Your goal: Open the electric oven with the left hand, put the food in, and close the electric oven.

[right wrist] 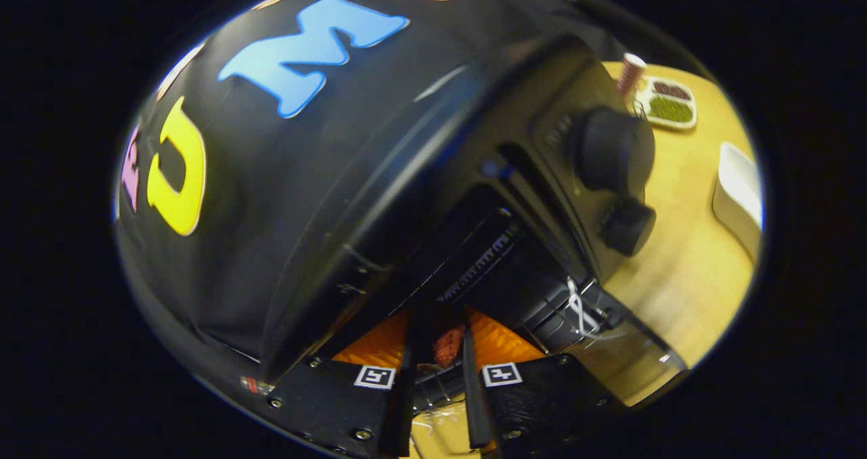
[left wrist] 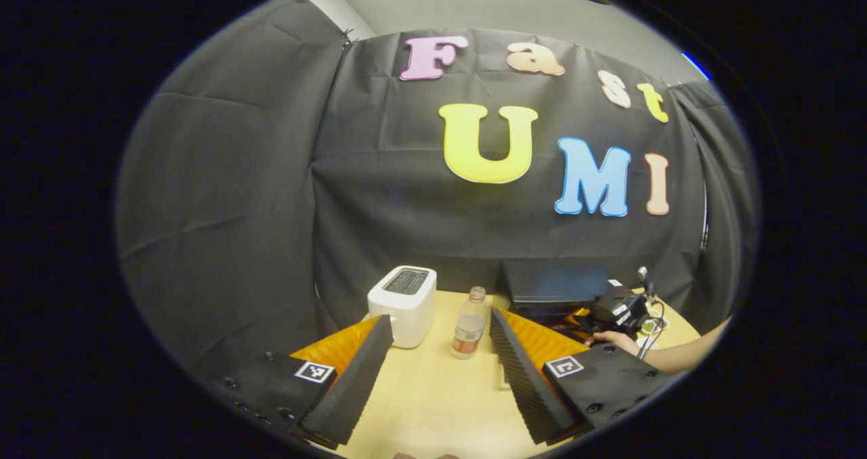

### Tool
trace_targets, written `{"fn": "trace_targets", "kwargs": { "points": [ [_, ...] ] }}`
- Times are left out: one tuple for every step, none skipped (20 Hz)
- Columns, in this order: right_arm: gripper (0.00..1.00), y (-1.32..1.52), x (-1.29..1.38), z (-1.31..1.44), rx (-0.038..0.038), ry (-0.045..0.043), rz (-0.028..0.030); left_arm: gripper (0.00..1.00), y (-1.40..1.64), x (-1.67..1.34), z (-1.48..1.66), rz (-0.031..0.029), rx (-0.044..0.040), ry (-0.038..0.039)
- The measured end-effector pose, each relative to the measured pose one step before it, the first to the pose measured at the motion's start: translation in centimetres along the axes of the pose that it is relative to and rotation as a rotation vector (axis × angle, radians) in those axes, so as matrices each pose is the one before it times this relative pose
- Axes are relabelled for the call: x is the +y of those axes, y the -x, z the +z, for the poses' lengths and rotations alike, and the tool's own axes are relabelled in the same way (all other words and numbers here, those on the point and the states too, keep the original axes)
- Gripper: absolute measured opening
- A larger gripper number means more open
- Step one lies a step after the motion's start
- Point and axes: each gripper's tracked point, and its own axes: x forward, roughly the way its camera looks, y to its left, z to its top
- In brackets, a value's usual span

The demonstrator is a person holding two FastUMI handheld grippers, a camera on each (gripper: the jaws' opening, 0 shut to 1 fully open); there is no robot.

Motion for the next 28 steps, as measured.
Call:
{"fn": "trace_targets", "kwargs": {
  "points": [
    [0.34, -0.096, -0.026, 0.222, -0.00261, 0.04904, -0.01269, 1.00, -0.162, -0.285, 0.037, -0.00371, -0.00128, 0.00492],
    [0.35, 0.380, -0.548, 0.039, -0.00698, 0.07603, -0.02975, 1.00, -0.241, -0.258, -0.083, -0.00315, -0.00126, 0.00493],
    [0.39, 0.268, -0.051, 0.003, -0.00265, 0.06977, -0.00138, 1.00, -0.112, -0.116, 0.197, 0.00340, -0.00690, 0.00074],
    [0.42, 0.106, 0.274, 0.192, -0.01219, 0.06063, 0.00741, 1.00, -0.004, -0.313, 0.080, -0.00695, -0.00740, 0.00059],
    [0.43, 0.329, -0.484, 0.404, -0.01874, 0.06694, -0.02493, 1.00, 0.002, -0.499, 0.072, -0.01101, -0.00068, -0.00050],
    [0.54, 0.138, -0.245, 0.455, -0.01972, 0.03419, -0.00008, 0.98, -0.185, -0.356, -0.104, -0.00534, -0.00005, -0.00485],
    [0.54, 0.301, -0.067, 0.080, -0.00293, 0.01430, 0.00172, 0.98, -0.033, -0.409, -0.070, -0.00805, 0.00015, -0.00357],
    [0.54, 0.360, -0.376, -0.107, 0.00894, 0.01217, -0.00315, 1.00, -0.080, -0.512, -0.026, -0.00858, 0.00188, -0.00072],
    [0.54, 0.400, -0.417, 0.055, 0.00443, 0.01069, -0.00218, 0.98, -0.005, -0.451, 0.101, -0.00868, 0.00041, 0.00101],
    [0.54, 0.509, -0.468, 0.222, -0.00304, 0.01450, -0.00160, 1.00, -0.037, -0.635, 0.111, -0.01008, -0.00214, 0.00103],
    [0.54, 0.675, -0.546, 0.251, -0.00495, 0.01587, -0.00281, 1.00, -0.229, -0.598, 0.207, -0.01072, -0.00396, -0.00098],
    [0.54, 0.761, -0.452, 0.035, 0.00512, 0.02113, 0.00197, 1.00, -0.292, -0.743, -0.023, -0.01087, -0.00424, -0.00297],
    [0.54, 1.086, -0.321, 0.192, -0.00186, 0.02972, 0.00816, 1.00, -0.193, -0.583, 0.206, -0.00980, -0.00470, -0.00501],
    [0.54, 1.140, -0.320, 0.634, -0.02073, 0.02856, 0.00532, 1.00, -0.274, -0.589, 0.190, -0.00949, -0.00500, -0.00322],
    [0.53, 1.175, -0.322, 0.796, -0.02272, 0.02931, 0.00599, 1.00, -0.289, -0.573, 0.307, -0.00939, -0.00544, -0.00064],
    [0.53, 1.274, -0.300, 0.784, -0.02482, 0.02889, 0.00727, 1.00, -0.192, -0.706, 0.226, -0.01006, -0.00536, 0.00144],
    [0.53, 1.401, -0.227, 1.007, -0.02661, 0.02752, 0.00850, 1.00, -0.215, -0.737, 0.276, -0.01048, -0.00559, 0.00167],
    [0.53, 1.391, -0.228, 1.116, -0.02782, 0.02119, 0.00913, 0.98, -0.277, -0.821, 0.194, -0.01121, -0.00625, 0.00107],
    [0.53, 1.434, -0.329, 1.357, -0.03264, 0.02162, 0.00738, 0.98, -0.225, -0.919, 0.304, -0.01220, -0.00614, 0.00067],
    [0.53, 1.440, -0.399, 1.500, -0.03338, 0.01823, 0.00703, 0.98, -0.133, -0.869, 0.254, -0.01286, -0.00678, 0.00064],
    [0.53, 1.453, -0.446, 1.463, -0.03271, 0.01323, 0.00025, 0.94, -0.178, -1.007, 0.337, -0.01371, -0.00689, 0.00043],
    [0.53, 1.535, -0.562, 1.573, -0.02371, 0.00994, -0.00541, 0.97, -0.289, -1.110, 0.235, -0.01496, -0.00777, 0.00003],
    [0.53, 1.682, -0.183, 1.645, -0.02735, -0.00631, 0.01017, 1.00, -0.216, -1.161, 0.432, -0.01488, -0.00752, -0.00009],
    [0.54, 1.551, -0.040, 1.661, -0.02584, -0.00966, 0.00969, 0.98, -0.190, -1.223, 0.457, -0.01393, -0.01071, -0.00044],
    [0.53, 1.410, -0.318, 1.672, -0.02863, -0.00642, 0.00593, 1.00, -0.140, -1.074, 0.517, -0.01275, -0.01050, -0.00131],
    [0.53, 1.281, -0.439, 1.637, -0.02726, -0.00368, 0.00304, 1.00, -0.151, -1.222, 0.361, -0.01508, -0.00835, -0.00254],
    [0.53, 1.095, -0.396, 1.586, -0.02444, -0.00809, -0.00027, 1.00, -0.097, -1.232, 0.479, -0.01336, -0.00604, -0.00269],
    [0.43, 1.160, -0.195, 1.213, -0.01656, -0.00840, 0.00775, 1.00, -0.113, -1.252, 0.396, -0.01262, -0.00902, 0.00018]
  ]
}}
